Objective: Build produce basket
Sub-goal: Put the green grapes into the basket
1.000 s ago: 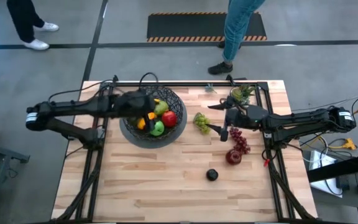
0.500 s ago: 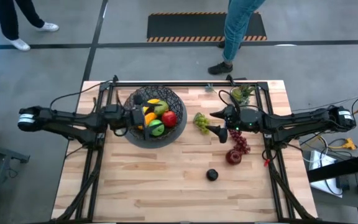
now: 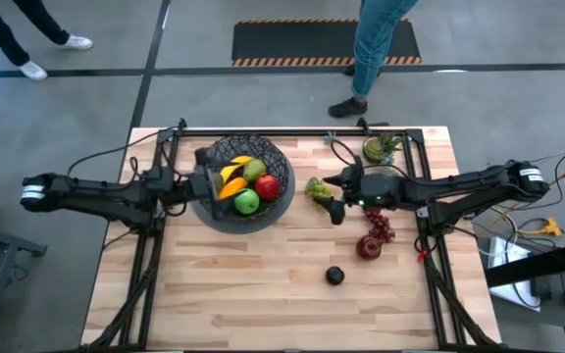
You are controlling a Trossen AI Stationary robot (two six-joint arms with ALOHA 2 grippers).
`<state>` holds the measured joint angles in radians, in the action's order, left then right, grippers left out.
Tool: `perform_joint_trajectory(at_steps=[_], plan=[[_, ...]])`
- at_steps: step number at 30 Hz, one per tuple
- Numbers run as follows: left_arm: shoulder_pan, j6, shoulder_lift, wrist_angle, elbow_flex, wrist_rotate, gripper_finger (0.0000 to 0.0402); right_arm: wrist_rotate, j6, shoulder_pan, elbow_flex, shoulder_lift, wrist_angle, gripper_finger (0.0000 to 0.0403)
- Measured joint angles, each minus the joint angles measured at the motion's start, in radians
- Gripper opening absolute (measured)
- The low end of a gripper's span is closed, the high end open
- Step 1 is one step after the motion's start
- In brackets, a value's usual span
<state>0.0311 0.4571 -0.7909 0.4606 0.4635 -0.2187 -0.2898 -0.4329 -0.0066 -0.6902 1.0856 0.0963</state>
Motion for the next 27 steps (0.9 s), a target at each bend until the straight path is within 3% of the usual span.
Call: perform_joint_trajectory(at_steps=[4, 7, 10, 19, 27], plan=[[0.0, -0.005, 0.055, 0.005, -0.033, 0.001, 0.0322, -0.118, -0.028, 0.0, -0.113, 0.063, -0.274, 0.0359], [0.0, -0.006, 0.083, 0.001, -0.05, 0.001, 0.0322, -0.119, 0.089, 0.007, -0.163, 0.121, -0.403, 0.0359], [0.0, -0.006, 0.105, 0.002, -0.057, 0.001, 0.0322, -0.109, 0.21, 0.017, -0.179, 0.188, -0.412, 0.0359], [0.0, -0.007, 0.106, 0.0, -0.058, 0.001, 0.0322, -0.138, 0.299, 0.011, -0.246, 0.364, -0.407, 0.0358], [0.0, -0.008, 0.099, 0.0, -0.058, 0.001, 0.0322, -0.158, 0.354, 0.002, -0.274, 0.471, -0.385, 0.0321]])
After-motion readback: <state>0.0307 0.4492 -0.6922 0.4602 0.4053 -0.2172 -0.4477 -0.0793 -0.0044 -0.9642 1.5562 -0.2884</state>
